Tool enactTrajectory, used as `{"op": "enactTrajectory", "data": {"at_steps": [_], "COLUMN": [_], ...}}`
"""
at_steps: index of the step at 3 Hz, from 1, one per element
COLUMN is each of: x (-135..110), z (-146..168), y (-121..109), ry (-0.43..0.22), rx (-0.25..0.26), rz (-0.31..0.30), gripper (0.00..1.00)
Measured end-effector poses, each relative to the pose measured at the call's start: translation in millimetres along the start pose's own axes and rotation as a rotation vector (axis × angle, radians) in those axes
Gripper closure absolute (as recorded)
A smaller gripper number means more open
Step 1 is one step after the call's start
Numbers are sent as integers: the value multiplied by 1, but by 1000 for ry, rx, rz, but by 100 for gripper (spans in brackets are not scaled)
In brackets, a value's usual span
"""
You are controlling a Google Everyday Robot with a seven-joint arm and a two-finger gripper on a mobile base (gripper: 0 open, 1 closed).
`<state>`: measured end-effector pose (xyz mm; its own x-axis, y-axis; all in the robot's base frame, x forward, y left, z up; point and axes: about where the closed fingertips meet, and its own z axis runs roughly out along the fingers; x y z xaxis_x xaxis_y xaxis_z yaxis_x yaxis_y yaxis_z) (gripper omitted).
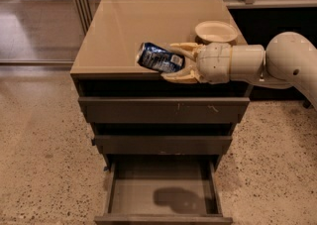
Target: Pick pepsi can from bottom drawer and place on counter
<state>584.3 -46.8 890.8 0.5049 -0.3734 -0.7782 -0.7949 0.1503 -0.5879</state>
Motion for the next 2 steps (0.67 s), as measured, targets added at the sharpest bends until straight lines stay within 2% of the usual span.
{"op": "enactTrajectory", "data": {"at_steps": [1,2], "x": [-2,17], "z": [9,25], "y": [-26,-51], "ry": [25,50], "rx": [51,109], "rz": [7,48], "gripper": [100,100]}}
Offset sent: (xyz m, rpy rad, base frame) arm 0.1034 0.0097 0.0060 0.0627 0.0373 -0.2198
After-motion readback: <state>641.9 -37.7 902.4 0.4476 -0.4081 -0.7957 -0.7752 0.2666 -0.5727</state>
